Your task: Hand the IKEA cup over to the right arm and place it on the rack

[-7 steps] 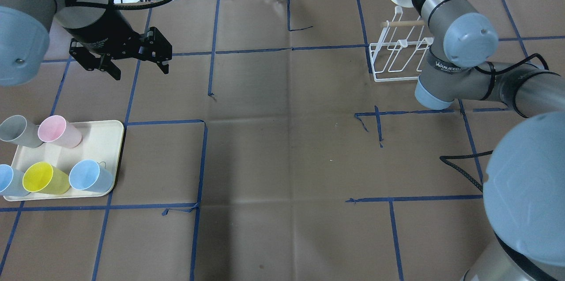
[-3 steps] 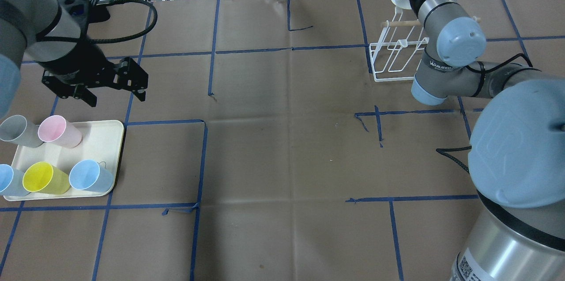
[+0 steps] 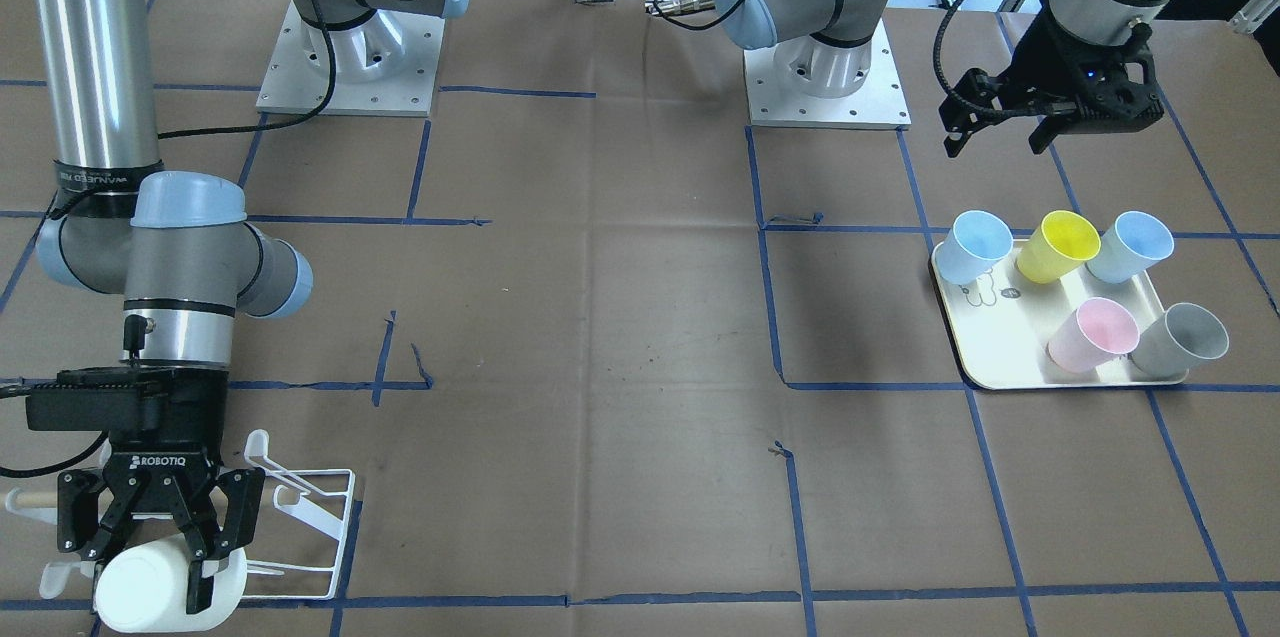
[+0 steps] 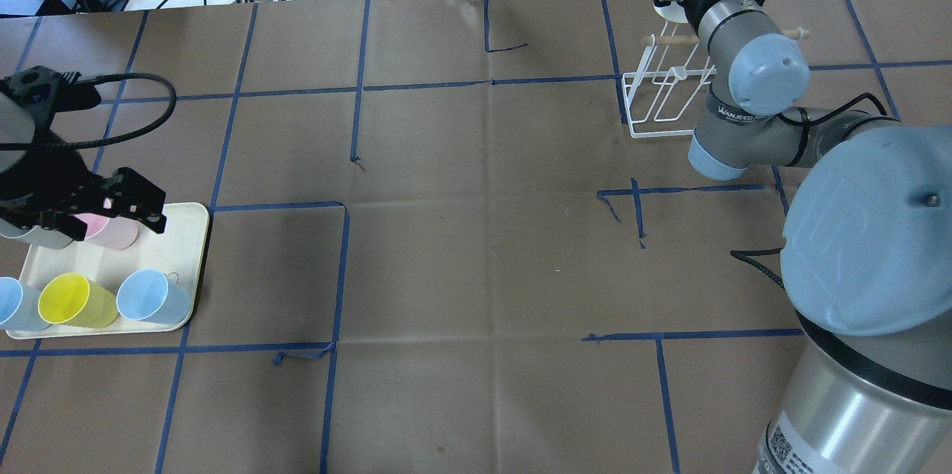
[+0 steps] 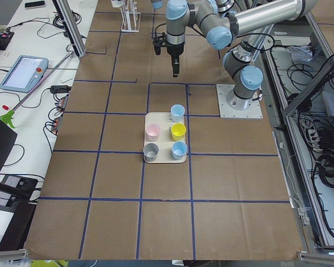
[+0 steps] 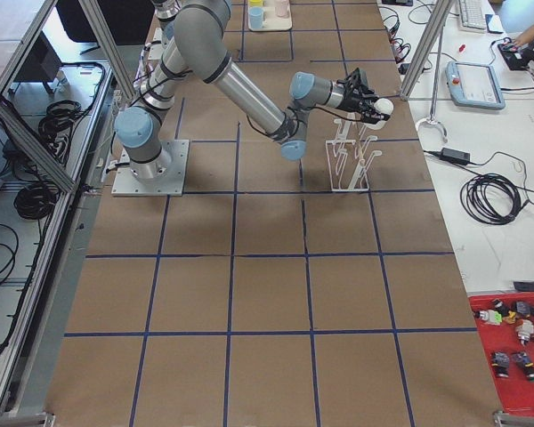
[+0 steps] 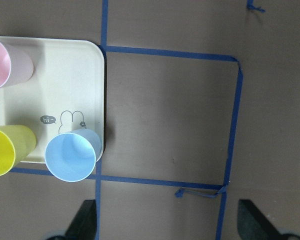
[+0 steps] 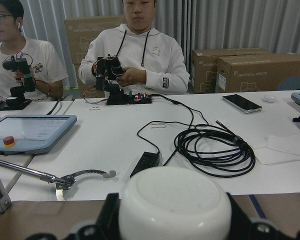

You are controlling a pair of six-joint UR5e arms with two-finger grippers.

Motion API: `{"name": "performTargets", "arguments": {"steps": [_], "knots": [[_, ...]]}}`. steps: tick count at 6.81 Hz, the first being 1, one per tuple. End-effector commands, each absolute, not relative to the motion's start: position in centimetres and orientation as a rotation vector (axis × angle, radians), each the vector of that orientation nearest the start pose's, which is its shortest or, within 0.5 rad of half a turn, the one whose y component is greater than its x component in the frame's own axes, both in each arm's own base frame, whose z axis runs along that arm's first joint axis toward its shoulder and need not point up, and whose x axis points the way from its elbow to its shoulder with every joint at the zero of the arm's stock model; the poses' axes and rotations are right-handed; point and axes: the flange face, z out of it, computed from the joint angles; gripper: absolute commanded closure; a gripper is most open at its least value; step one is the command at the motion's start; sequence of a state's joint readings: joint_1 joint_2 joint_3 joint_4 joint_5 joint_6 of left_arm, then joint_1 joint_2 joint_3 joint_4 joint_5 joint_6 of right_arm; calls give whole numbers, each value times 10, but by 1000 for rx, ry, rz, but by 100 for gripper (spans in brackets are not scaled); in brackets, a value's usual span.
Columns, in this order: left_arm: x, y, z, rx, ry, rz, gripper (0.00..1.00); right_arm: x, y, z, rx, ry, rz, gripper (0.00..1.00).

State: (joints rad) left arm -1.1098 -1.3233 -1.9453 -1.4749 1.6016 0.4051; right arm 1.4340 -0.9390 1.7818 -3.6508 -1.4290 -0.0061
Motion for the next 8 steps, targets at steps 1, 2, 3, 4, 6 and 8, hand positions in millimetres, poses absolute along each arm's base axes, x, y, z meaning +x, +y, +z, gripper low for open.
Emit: {"name": "performTargets", "arguments": {"steps": [1,2,3,4,6,8], "knots": [[86,-386,406,-66,3144,102,1,65,-644,262,41,2556,-1760,85],[87,-389,385,-67,3147,91,1,67,-644,261,31,2560,-1756,58],[82,-383,356,-67,3138,61,1,67,-645,261,35,2566,-1746,1],[79,-377,324,-65,3126,26,1,70,-644,261,30,2566,-1743,0],[73,-366,276,-15,3122,29,1,78,-642,273,10,2543,-1764,0],[78,-372,251,36,3120,38,1,82,-635,312,1,2519,-1793,0]]}}
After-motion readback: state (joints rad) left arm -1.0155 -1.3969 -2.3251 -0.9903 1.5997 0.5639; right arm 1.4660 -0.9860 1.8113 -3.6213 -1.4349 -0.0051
